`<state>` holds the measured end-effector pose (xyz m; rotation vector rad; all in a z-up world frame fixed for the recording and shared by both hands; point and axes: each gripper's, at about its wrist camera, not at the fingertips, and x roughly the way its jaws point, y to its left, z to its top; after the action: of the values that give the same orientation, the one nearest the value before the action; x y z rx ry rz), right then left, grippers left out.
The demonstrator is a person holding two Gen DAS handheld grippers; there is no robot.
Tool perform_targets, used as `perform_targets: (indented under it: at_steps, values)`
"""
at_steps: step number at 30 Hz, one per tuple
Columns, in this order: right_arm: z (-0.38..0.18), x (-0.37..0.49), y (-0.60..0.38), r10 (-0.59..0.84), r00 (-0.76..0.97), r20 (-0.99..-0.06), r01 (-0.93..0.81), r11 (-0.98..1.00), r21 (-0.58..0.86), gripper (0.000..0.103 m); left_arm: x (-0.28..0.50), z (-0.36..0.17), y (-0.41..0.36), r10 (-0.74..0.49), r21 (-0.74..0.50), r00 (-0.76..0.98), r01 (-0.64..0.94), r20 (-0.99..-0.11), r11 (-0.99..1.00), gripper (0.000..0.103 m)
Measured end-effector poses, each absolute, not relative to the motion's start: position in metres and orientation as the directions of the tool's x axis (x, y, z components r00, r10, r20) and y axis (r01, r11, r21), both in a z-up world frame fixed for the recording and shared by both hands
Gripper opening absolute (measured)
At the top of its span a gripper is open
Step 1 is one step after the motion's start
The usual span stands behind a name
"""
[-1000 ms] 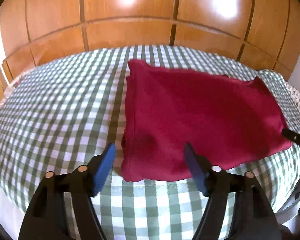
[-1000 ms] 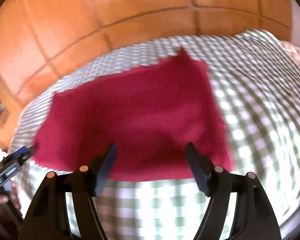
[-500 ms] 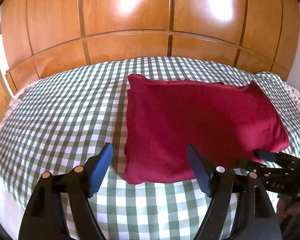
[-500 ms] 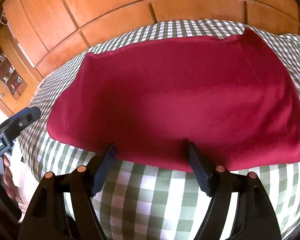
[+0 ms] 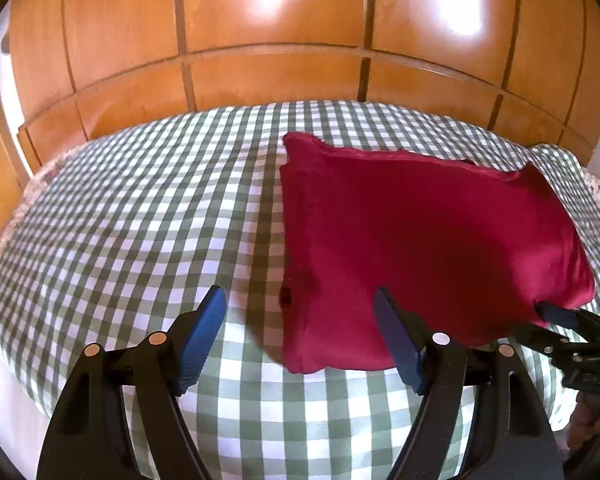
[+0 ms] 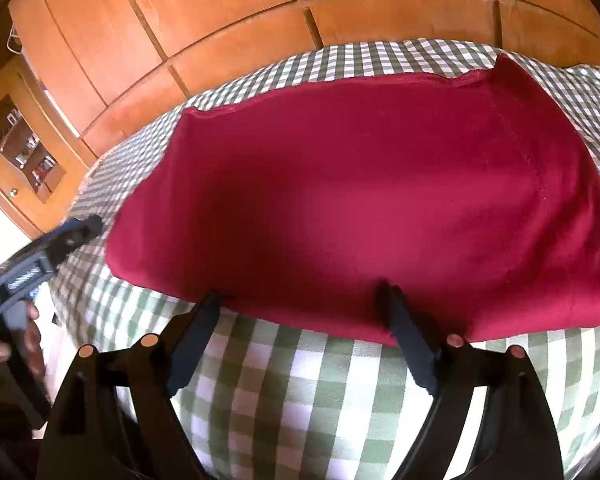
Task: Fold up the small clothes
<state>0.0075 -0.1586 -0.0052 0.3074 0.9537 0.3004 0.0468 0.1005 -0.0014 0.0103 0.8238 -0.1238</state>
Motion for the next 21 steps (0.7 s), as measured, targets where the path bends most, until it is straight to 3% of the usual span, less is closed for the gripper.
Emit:
perform_targets:
  at_steps: [1, 6, 14, 21]
  values:
    - [0.000, 0.008, -0.162, 0.390, 0.554, -0.735, -0.116, 0.911, 0.396, 0.068, 0.051, -0.002, 0.106, -0.119, -0.060, 0.665, 0.111, -0.738, 0.992, 0.075]
    - [0.022, 0.033, -0.182, 0.344, 0.616, -0.709, -0.083, 0.923, 0.376, 0.057, 0.083, -0.004, 0.135, -0.220, -0.228, 0.618, 0.067, -0.755, 0.971, 0.075]
    - [0.025, 0.121, -0.192, 0.241, 0.613, -0.752, -0.004, 0.953, 0.302, 0.057, 0.149, -0.006, 0.158, -0.361, -0.427, 0.584, 0.027, -0.727, 0.904, 0.069]
    - [0.001, 0.185, -0.180, 0.145, 0.561, -0.815, -0.005, 0.985, 0.172, 0.056, 0.208, -0.031, 0.140, -0.383, -0.437, 0.516, 0.018, -0.766, 0.899, 0.062]
